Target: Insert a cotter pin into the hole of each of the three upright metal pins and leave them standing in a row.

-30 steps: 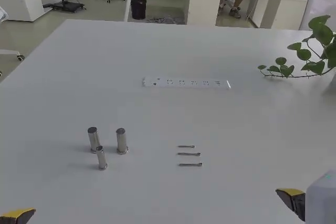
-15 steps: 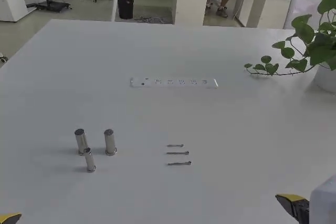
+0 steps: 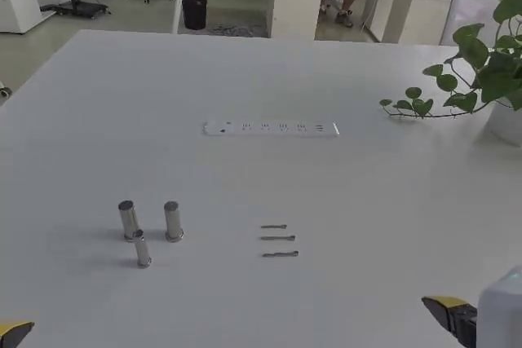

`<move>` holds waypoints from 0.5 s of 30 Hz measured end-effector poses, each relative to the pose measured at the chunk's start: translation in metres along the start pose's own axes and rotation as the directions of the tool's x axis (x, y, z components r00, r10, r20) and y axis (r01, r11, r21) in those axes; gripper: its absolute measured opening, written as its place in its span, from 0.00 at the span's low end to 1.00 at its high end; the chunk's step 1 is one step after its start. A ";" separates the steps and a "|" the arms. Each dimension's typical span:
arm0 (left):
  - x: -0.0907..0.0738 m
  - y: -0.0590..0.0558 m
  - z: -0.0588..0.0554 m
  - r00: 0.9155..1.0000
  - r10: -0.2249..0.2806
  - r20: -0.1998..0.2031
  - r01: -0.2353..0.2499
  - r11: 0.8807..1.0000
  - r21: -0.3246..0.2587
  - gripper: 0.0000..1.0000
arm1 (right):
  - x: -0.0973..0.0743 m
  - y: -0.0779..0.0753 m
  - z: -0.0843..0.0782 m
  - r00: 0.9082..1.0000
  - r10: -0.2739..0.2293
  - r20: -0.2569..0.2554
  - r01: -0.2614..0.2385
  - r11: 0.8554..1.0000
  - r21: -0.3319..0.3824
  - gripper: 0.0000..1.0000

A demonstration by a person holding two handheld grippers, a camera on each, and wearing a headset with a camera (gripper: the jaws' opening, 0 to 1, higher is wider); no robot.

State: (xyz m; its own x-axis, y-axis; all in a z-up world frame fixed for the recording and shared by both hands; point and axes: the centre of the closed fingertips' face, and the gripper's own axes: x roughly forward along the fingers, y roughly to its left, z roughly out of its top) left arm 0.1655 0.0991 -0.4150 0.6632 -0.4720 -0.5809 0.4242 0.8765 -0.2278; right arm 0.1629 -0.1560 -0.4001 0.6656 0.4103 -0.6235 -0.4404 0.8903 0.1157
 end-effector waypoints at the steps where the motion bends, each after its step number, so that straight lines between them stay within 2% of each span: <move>1: 0.000 0.000 0.001 1.000 0.000 0.005 0.000 1.000 0.003 0.91 | 0.000 0.000 0.000 1.000 0.001 -0.002 -0.001 1.000 0.002 0.95; 4: 0.000 0.001 0.005 1.000 -0.006 0.014 0.006 1.000 0.021 0.89 | 0.001 0.001 -0.001 1.000 0.006 -0.010 -0.006 1.000 0.002 0.96; 9: 0.002 -0.001 0.014 0.998 -0.026 0.059 0.020 0.995 0.093 0.82 | 0.000 0.001 -0.002 1.000 0.006 -0.016 -0.006 1.000 0.008 0.96; 15: 0.006 -0.004 0.016 0.998 -0.044 0.049 0.039 0.995 0.097 0.76 | -0.002 -0.002 -0.002 1.000 -0.014 -0.012 0.015 1.000 0.023 0.98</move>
State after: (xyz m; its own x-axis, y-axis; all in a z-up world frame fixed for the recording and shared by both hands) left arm 0.1774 0.0914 -0.4048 0.6735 -0.5138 -0.5314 0.5071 0.8442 -0.1736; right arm 0.1612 -0.1590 -0.4011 0.6643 0.3949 -0.6346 -0.4165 0.9006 0.1244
